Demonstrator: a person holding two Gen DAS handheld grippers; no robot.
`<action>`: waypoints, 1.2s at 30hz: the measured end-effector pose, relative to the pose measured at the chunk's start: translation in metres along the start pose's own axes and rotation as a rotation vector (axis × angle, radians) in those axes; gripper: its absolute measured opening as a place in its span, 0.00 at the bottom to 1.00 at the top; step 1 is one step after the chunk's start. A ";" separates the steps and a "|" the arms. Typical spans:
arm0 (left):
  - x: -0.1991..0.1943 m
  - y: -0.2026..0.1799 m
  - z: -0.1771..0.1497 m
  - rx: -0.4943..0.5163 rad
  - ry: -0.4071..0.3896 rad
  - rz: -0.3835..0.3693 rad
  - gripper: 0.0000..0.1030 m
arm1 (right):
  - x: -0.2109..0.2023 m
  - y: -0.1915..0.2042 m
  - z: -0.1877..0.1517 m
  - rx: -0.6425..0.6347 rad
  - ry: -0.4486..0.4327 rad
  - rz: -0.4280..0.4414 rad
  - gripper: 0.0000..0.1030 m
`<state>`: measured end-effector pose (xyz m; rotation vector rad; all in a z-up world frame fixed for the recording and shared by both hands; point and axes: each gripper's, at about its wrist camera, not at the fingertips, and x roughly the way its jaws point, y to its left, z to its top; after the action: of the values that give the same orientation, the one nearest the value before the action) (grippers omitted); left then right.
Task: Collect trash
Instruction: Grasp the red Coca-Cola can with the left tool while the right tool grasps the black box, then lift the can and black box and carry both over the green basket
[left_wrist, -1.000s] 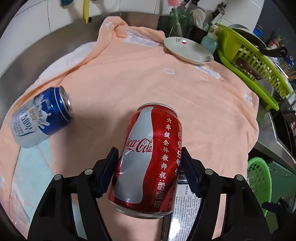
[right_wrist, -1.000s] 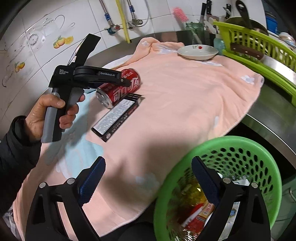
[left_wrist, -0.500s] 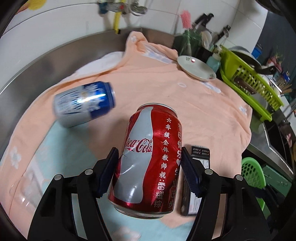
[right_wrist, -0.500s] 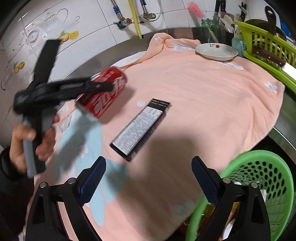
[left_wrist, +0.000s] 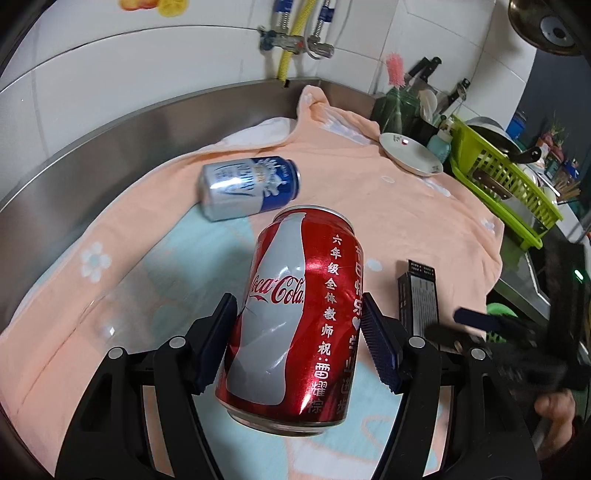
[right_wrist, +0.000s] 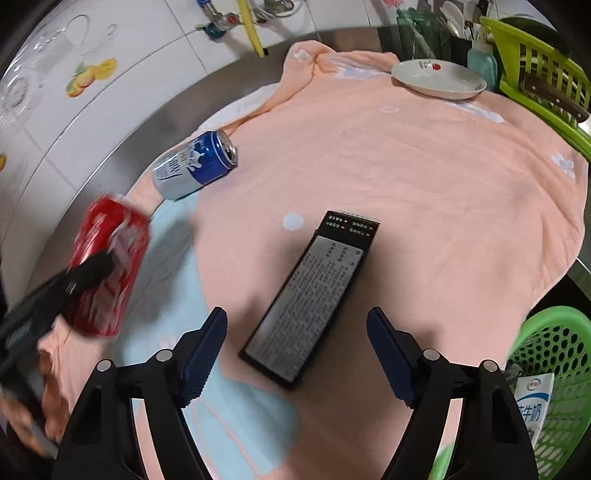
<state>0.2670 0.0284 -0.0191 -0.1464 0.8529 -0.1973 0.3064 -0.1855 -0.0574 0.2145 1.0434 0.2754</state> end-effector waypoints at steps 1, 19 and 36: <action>-0.004 0.003 -0.003 -0.005 -0.004 -0.002 0.64 | 0.004 0.001 0.002 0.011 0.008 -0.004 0.71; -0.027 0.028 -0.043 -0.076 -0.017 -0.007 0.64 | 0.036 0.008 0.013 0.070 0.060 -0.097 0.62; -0.031 0.031 -0.052 -0.077 -0.014 -0.001 0.64 | 0.031 0.006 0.008 0.033 0.047 -0.133 0.47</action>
<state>0.2111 0.0630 -0.0370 -0.2203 0.8466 -0.1645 0.3277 -0.1700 -0.0770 0.1681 1.1047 0.1439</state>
